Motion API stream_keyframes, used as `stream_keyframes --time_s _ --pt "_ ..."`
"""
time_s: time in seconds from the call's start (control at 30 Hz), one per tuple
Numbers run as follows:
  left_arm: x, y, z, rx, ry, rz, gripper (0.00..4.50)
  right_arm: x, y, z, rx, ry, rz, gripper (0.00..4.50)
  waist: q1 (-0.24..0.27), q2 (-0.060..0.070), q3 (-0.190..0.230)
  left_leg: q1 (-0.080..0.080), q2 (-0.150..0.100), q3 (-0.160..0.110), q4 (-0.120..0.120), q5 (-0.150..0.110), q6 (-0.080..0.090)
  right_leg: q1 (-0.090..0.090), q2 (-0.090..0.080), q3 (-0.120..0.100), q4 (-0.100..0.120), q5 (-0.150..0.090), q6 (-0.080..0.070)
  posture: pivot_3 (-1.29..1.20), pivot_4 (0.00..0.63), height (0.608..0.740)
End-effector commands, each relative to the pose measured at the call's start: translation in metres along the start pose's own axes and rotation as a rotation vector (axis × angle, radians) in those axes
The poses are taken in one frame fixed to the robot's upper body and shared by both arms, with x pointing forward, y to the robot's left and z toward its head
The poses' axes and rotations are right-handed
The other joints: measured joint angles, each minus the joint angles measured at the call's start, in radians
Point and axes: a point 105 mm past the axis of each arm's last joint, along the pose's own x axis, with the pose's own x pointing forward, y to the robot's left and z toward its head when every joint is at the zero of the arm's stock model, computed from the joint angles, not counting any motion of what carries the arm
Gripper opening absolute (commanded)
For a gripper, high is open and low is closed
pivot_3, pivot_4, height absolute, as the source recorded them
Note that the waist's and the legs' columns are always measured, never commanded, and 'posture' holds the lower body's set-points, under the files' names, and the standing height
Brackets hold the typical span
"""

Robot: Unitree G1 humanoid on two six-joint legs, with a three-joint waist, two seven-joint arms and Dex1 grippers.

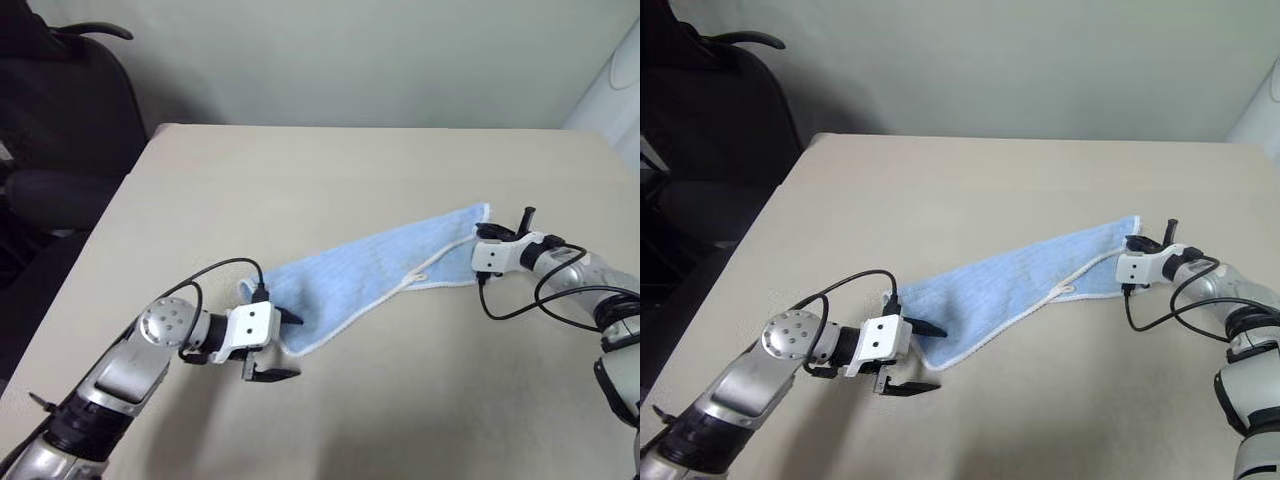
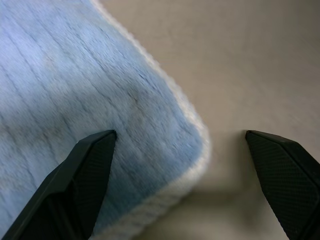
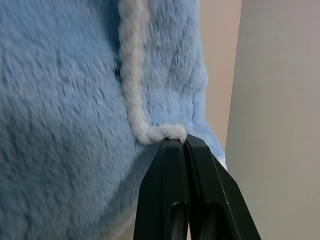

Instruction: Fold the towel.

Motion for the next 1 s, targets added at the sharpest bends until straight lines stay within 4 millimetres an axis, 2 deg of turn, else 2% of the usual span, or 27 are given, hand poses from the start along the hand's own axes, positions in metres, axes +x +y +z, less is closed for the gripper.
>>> stream_keyframes --time_s 0.03,0.37,0.53,0.67,0.83,1.0 --pt "0.006 0.001 -0.007 -0.001 0.018 0.03 3.56 -0.005 -0.011 -0.002 0.012 -0.005 -0.041 0.0 0.004 0.001 0.0 0.0 0.0 0.0 0.0 0.0 0.0 0.0 0.0 0.0 0.0 0.0 0.0 0.0 0.15 0.74" --pt "0.001 -0.003 -0.004 -0.021 -0.025 0.067 0.11 -0.005 -0.02 -0.003 0.0 0.0 -0.045 0.0 0.001 0.001 -0.001 0.0 0.0 0.0 0.0 0.0 0.001 0.0 0.0 -0.001 0.0 0.0 0.0 0.0 0.15 0.74" --pt "-0.005 0.0 -0.003 -0.046 -0.04 0.119 0.05 -0.009 -0.029 -0.01 0.005 0.019 -0.061 0.0 -0.006 0.001 -0.001 0.0 0.0 0.0 0.0 0.0 0.0 0.0 0.0 -0.001 0.0 0.0 0.0 0.0 0.15 0.74" --pt "-0.019 0.016 0.017 -0.147 -0.192 0.253 0.05 -0.021 -0.043 -0.028 0.055 0.081 -0.111 0.0 -0.007 0.001 0.0 -0.001 0.0 0.0 0.0 0.0 0.0 -0.001 0.0 -0.001 0.0 0.0 0.0 0.0 0.15 0.74" --pt "-0.051 0.061 0.06 -0.238 -0.456 0.464 0.05 -0.046 -0.083 -0.059 0.214 0.191 -0.264 0.0 -0.003 0.001 0.0 -0.001 0.0 0.0 0.0 0.003 -0.004 -0.001 0.0 -0.001 0.0 0.0 0.0 0.0 0.15 0.74" --pt "-0.077 0.116 0.102 -0.27 -0.68 0.604 0.05 -0.06 -0.121 -0.072 0.326 0.226 -0.378 0.0 -0.005 0.001 0.0 -0.001 0.0 0.001 0.0 0.008 -0.011 0.0 0.0 -0.001 0.001 0.0 0.0 0.0 0.15 0.74"
